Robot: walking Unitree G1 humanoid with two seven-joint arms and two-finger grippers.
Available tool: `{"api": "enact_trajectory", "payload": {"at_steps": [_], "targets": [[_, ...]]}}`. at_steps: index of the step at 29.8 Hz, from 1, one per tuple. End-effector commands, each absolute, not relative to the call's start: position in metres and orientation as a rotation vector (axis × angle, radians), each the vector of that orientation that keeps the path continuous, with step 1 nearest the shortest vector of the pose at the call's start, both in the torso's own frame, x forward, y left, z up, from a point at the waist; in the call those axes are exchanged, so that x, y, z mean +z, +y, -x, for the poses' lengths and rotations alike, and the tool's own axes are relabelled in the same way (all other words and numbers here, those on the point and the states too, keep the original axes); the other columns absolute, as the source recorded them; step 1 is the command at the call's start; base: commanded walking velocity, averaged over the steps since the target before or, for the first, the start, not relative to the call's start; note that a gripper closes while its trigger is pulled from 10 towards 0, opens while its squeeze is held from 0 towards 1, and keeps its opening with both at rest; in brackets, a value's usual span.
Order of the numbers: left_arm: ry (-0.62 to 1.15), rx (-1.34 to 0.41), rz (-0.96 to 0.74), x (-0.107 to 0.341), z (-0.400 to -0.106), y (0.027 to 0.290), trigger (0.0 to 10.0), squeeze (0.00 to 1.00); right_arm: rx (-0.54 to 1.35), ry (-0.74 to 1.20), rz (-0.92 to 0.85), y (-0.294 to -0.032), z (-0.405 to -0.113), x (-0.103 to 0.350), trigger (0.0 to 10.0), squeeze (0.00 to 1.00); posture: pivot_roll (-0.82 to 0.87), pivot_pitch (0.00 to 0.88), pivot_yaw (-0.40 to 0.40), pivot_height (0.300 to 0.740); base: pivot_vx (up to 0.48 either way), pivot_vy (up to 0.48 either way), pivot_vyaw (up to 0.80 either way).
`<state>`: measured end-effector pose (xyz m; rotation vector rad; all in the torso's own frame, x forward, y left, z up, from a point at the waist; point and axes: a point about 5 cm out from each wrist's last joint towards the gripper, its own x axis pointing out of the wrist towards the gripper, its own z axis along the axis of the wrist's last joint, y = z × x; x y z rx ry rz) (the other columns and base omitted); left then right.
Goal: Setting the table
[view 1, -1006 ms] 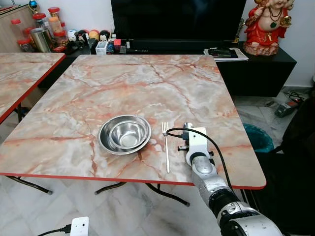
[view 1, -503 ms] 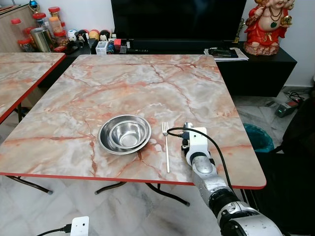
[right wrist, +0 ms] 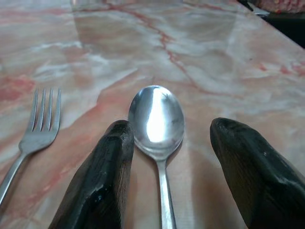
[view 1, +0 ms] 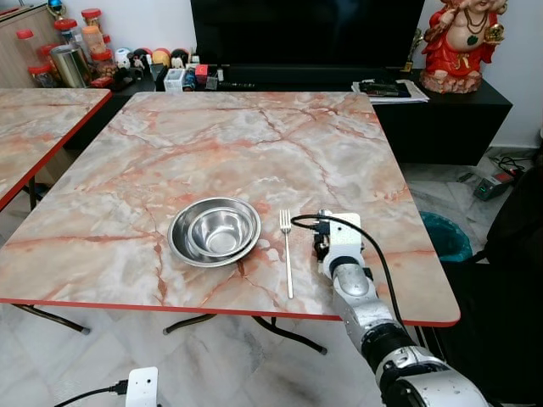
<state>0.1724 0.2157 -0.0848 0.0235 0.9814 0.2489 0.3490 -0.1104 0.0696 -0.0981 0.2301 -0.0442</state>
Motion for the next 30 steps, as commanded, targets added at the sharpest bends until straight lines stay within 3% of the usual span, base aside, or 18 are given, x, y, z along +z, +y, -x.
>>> {"api": "enact_trajectory", "payload": {"at_steps": [1, 9, 19, 30], "targets": [[0.993, 0.239, -0.025, -0.086, -0.172, 0.214, 10.0, 0.00, -0.063, 0.173, 0.081, -0.112, -0.353, 0.080, 10.0, 0.00, 0.00, 0.000, 0.018, 0.719, 0.000, 0.000, 0.00], [0.989, 0.236, -0.030, -0.085, -0.173, 0.214, 10.0, 0.00, -0.071, 0.097, 0.061, -0.113, -0.354, 0.090, 10.0, 0.00, 0.00, 0.000, 0.019, 0.719, 0.000, 0.000, 0.00], [0.967, 0.255, -0.023, -0.084, -0.174, 0.215, 10.0, 0.00, 0.024, -0.145, 0.058, -0.102, -0.349, 0.116, 10.0, 0.00, 0.01, 0.000, 0.007, 0.719, 0.000, 0.000, 0.00], [0.968, 0.262, -0.020, -0.085, -0.173, 0.214, 10.0, 0.00, 0.031, -0.160, 0.056, -0.101, -0.348, 0.118, 10.0, 0.00, 0.01, 0.000, 0.006, 0.719, 0.000, 0.000, 0.00]]}}
